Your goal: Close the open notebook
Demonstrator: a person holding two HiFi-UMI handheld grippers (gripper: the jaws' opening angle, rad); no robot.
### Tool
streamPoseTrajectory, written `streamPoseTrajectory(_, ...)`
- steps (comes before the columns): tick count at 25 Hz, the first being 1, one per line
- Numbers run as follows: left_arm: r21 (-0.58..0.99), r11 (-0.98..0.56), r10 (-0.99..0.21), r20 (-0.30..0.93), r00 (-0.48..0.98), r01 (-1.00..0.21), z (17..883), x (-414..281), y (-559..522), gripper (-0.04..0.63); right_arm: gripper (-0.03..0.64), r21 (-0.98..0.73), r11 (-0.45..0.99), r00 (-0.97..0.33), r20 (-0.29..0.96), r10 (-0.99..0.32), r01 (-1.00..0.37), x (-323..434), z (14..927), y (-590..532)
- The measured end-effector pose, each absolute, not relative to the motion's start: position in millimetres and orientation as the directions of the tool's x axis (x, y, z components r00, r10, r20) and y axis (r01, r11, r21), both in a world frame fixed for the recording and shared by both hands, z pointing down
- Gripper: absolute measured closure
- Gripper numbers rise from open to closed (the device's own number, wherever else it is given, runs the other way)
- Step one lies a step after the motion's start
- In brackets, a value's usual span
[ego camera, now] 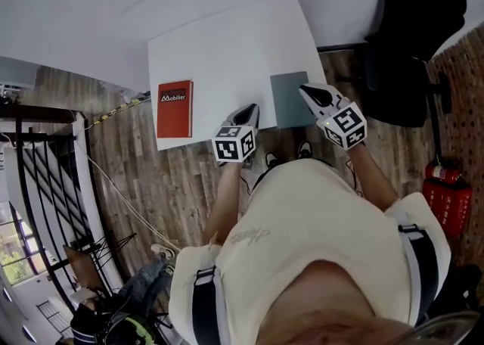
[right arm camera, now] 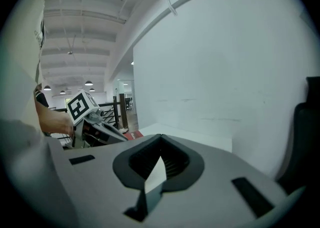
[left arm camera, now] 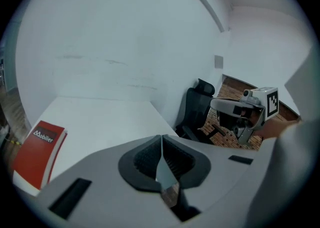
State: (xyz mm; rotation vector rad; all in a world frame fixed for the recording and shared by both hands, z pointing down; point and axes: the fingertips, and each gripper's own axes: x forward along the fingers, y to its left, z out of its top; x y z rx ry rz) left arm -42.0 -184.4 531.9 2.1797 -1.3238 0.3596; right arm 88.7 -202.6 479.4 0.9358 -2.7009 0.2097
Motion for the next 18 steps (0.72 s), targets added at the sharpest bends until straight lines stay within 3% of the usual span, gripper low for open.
streamPoseTrajectory(12, 0.213, -0.409, -0.819, 0.342, 0.46, -0.887, 436, -61, -224, 0.568, 0.609, 0.114, 0.795, -0.776, 0.175, -0.606, -0.595, 75, 387, -229)
streamPoseTrajectory(18, 0.234, -0.43, -0.834, 0.267, 0.483, -0.872, 399, -66, -243, 0.568, 0.609, 0.145, 0.766, -0.76, 0.106, -0.641, -0.626, 83, 356, -245)
